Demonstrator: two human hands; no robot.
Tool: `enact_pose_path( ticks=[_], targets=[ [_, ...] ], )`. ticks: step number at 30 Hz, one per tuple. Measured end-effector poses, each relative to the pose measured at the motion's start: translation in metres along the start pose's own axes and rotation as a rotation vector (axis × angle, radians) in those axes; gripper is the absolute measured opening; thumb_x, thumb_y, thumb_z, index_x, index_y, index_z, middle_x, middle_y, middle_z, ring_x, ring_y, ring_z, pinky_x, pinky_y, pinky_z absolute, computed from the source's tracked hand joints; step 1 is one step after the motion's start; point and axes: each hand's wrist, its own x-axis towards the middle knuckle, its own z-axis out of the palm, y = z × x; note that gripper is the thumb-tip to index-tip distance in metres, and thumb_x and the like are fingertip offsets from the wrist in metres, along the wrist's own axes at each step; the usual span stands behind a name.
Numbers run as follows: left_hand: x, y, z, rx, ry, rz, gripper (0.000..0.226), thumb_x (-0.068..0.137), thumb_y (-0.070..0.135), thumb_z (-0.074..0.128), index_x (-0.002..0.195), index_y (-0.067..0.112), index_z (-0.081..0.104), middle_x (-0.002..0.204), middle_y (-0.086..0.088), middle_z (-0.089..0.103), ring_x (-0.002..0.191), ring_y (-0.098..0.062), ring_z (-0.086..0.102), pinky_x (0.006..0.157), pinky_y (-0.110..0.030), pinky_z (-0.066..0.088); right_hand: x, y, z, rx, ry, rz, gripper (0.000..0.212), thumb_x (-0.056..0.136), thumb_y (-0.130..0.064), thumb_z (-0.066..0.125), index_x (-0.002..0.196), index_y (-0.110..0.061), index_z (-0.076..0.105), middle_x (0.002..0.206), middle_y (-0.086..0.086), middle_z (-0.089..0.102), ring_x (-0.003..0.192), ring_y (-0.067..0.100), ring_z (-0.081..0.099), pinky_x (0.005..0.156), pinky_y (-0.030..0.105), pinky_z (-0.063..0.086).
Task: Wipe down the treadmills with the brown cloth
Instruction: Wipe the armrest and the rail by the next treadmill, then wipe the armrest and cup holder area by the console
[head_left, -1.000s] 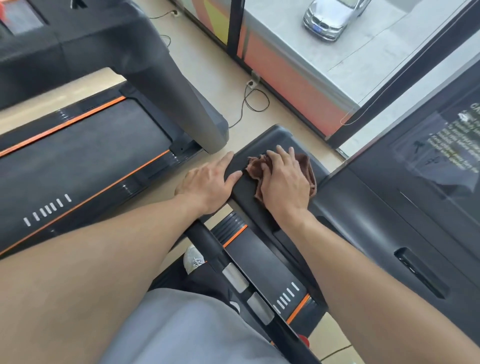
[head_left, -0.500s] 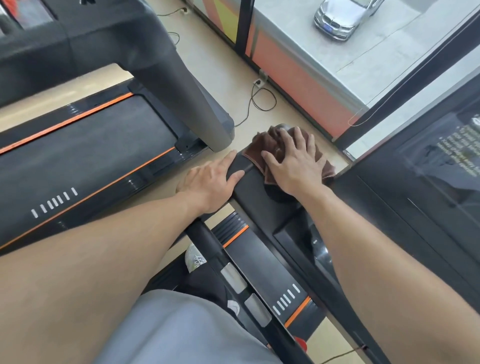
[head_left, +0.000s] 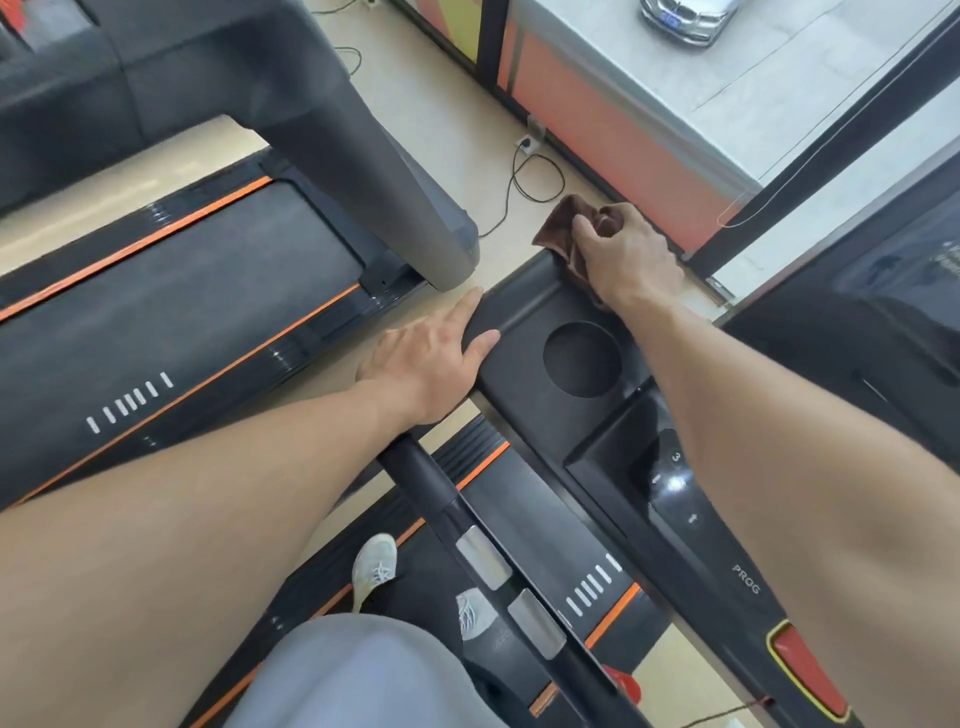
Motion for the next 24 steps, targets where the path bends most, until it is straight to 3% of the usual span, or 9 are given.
enact_pose_path(
  ticks=[3, 7, 10, 12, 14, 16, 19, 21, 24],
  targets=[
    [-0.001, 0.0, -0.004, -0.025, 0.001, -0.001, 0.061, 0.103, 0.063, 0.017, 0.159, 0.04, 0.012, 0.159, 0.004, 0.041, 0.133, -0.034, 0.05, 0.104, -0.048, 0.038, -0.015, -0.003, 0.003, 0.076, 0.001, -0.027, 0.052, 0.082, -0.062, 0.052, 0.13, -0.044, 0.056, 0.131, -0.012, 0.063, 0.118, 0.022, 0.061, 0.098, 0.04, 0.043],
    [-0.006, 0.001, -0.005, -0.113, 0.04, 0.031, 0.056, 0.106, 0.053, 0.019, 0.16, 0.041, 0.012, 0.16, 0.004, 0.04, 0.137, -0.031, 0.047, 0.107, -0.049, 0.036, -0.073, -0.007, 0.016, 0.159, 0.097, -0.14, 0.042, 0.091, -0.036, 0.056, 0.132, -0.041, 0.061, 0.144, -0.014, 0.058, 0.14, 0.014, 0.045, 0.122, 0.037, 0.024],
    [-0.015, -0.003, -0.008, -0.283, 0.148, 0.091, 0.056, 0.107, 0.035, 0.028, 0.161, 0.035, 0.015, 0.159, 0.003, 0.041, 0.139, -0.026, 0.043, 0.11, -0.048, 0.034, -0.137, -0.006, 0.029, 0.339, 0.076, -0.105, 0.039, 0.089, -0.032, 0.055, 0.124, -0.047, 0.066, 0.115, -0.02, 0.072, 0.117, 0.009, 0.062, 0.108, 0.041, 0.046],
    [-0.033, -0.009, -0.007, -0.369, 0.247, 0.199, 0.055, 0.101, 0.031, 0.032, 0.156, 0.028, 0.035, 0.152, 0.002, 0.048, 0.138, -0.022, 0.044, 0.115, -0.048, 0.034, -0.173, -0.008, 0.031, 0.479, 0.024, -0.085, 0.037, 0.087, -0.026, 0.058, 0.117, -0.044, 0.071, 0.097, -0.022, 0.074, 0.096, 0.001, 0.067, 0.094, 0.036, 0.054],
    [-0.063, -0.014, 0.004, -0.415, 0.282, 0.293, 0.05, 0.098, 0.035, 0.035, 0.143, 0.02, 0.051, 0.14, 0.001, 0.058, 0.129, -0.019, 0.05, 0.111, -0.048, 0.038, -0.197, -0.016, 0.026, 0.669, 0.03, -0.051, 0.034, 0.089, -0.015, 0.059, 0.114, -0.034, 0.074, 0.097, -0.017, 0.075, 0.095, 0.002, 0.068, 0.091, 0.031, 0.055],
    [-0.1, -0.015, 0.022, -0.548, 0.268, 0.339, 0.042, 0.099, 0.034, 0.045, 0.135, 0.015, 0.056, 0.131, -0.001, 0.063, 0.122, -0.019, 0.054, 0.107, -0.047, 0.042, -0.223, -0.023, 0.015, 0.833, 0.023, -0.017, 0.031, 0.091, -0.01, 0.061, 0.11, -0.03, 0.076, 0.099, -0.012, 0.076, 0.099, 0.009, 0.07, 0.095, 0.037, 0.057],
    [-0.15, -0.007, 0.03, -0.932, 0.213, 0.239, 0.035, 0.092, 0.036, 0.057, 0.125, 0.024, 0.054, 0.123, 0.002, 0.065, 0.117, -0.016, 0.061, 0.102, -0.046, 0.048, -0.262, -0.029, 0.006, 1.049, -0.185, 0.086, 0.025, 0.096, -0.026, 0.063, 0.118, -0.023, 0.075, 0.113, 0.003, 0.076, 0.112, 0.027, 0.07, 0.105, 0.052, 0.053],
    [-0.167, -0.005, 0.028, -1.149, 0.187, 0.127, 0.054, 0.086, 0.031, 0.066, 0.136, 0.026, 0.047, 0.13, 0.004, 0.065, 0.122, -0.013, 0.061, 0.106, -0.043, 0.048, -0.284, -0.031, 0.002, 1.319, -0.324, 0.289, 0.044, 0.103, -0.047, 0.051, 0.13, -0.016, 0.069, 0.124, 0.013, 0.072, 0.119, 0.033, 0.068, 0.109, 0.053, 0.049],
    [-0.18, -0.012, 0.02, -1.261, 0.09, 0.048, 0.084, 0.079, 0.015, 0.065, 0.156, 0.024, 0.031, 0.142, 0.007, 0.059, 0.131, -0.007, 0.056, 0.113, -0.037, 0.042, -0.306, -0.03, 0.005, 1.506, -0.312, 0.398, 0.036, 0.108, -0.028, 0.045, 0.135, -0.014, 0.064, 0.127, 0.013, 0.071, 0.119, 0.034, 0.068, 0.108, 0.052, 0.049]
  ],
)
